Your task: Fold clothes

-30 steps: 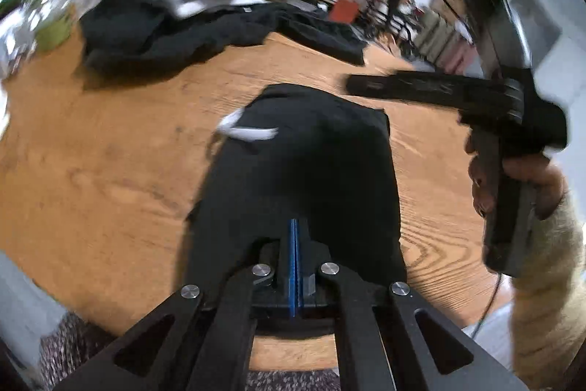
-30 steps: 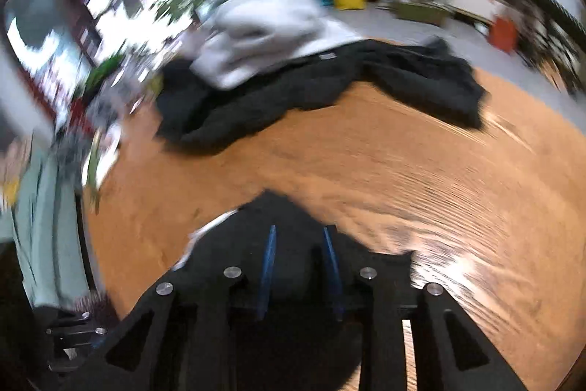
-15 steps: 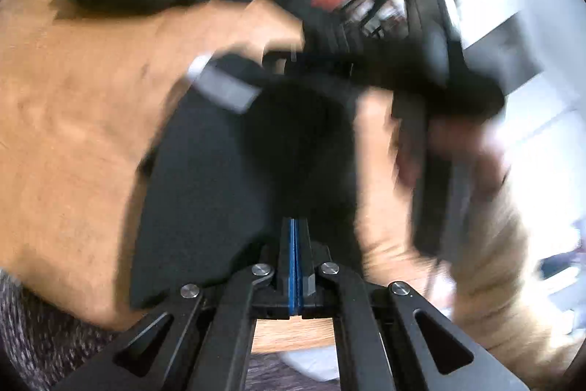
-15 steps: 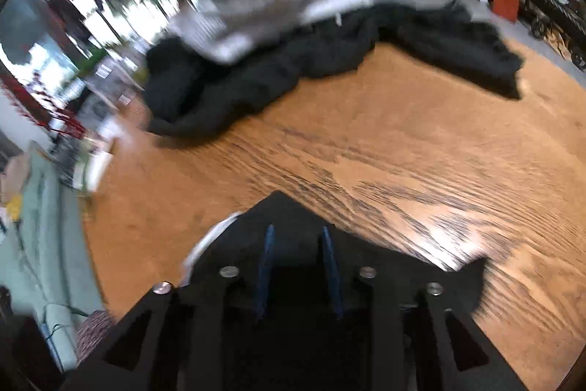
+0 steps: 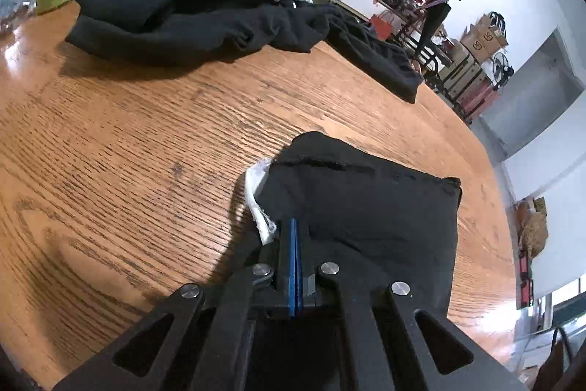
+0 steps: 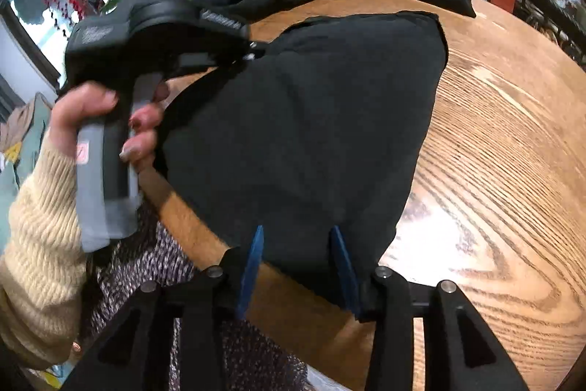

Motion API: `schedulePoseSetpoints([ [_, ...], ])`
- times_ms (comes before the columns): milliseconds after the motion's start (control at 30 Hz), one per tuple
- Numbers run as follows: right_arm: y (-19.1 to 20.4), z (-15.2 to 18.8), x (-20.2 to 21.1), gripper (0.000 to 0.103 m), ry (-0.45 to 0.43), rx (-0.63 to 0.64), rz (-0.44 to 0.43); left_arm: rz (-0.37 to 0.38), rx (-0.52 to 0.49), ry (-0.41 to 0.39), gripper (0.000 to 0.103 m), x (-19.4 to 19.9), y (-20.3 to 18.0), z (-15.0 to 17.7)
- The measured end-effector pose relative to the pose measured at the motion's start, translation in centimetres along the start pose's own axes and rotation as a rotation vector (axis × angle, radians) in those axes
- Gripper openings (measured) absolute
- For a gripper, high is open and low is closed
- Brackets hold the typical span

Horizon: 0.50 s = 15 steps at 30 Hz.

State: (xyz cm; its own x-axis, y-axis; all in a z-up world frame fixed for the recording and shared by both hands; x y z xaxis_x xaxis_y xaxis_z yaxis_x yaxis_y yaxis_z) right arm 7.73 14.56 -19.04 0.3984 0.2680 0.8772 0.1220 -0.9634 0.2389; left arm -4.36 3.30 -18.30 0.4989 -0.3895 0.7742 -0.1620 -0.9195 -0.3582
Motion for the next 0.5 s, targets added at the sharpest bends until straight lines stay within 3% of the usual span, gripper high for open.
schedulePoseSetpoints([
  [100,0.3,0.2,0.5,0.048,0.036,-0.001,-0.026,-0.066,-0.028,-0.019,0.003,1.3,-0.5,-0.3],
  [200,-1.4,-0.8,2.7,0.048,-0.006,-0.103,-0.086,-0.143,-0.084,0.067,0.003,3.1,-1.3,0.9],
  [300,-3.4,-2.1,4.7,0.050,-0.079,-0.168,0.004,-0.168,-0.107,0.120,0.003,5.0,-1.8,1.9],
  [400,-3.9,-2.9,5.2,0.071,-0.118,-0.180,0.080,-0.170,-0.112,0.148,0.003,6.2,-2.0,2.9],
  [500,-3.6,-2.9,4.4,0.076,-0.118,-0.193,0.072,-0.180,-0.120,0.160,0.005,7.1,-2.3,4.0],
])
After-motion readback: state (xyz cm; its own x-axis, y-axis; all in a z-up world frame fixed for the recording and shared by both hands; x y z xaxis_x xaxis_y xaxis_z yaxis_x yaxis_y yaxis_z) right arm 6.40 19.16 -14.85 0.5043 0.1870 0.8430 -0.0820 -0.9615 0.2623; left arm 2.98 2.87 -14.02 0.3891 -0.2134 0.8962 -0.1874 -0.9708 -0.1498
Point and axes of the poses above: each gripper's, at about its wrist camera, not at the fingertips, and x roughly against the way its jaws point, y to its left, z to its underside, the point moved 2 cm from there along -x, roughly the way its jaws point, and after that the axes turned 5 degrees about -x, right-handed, at the moved point
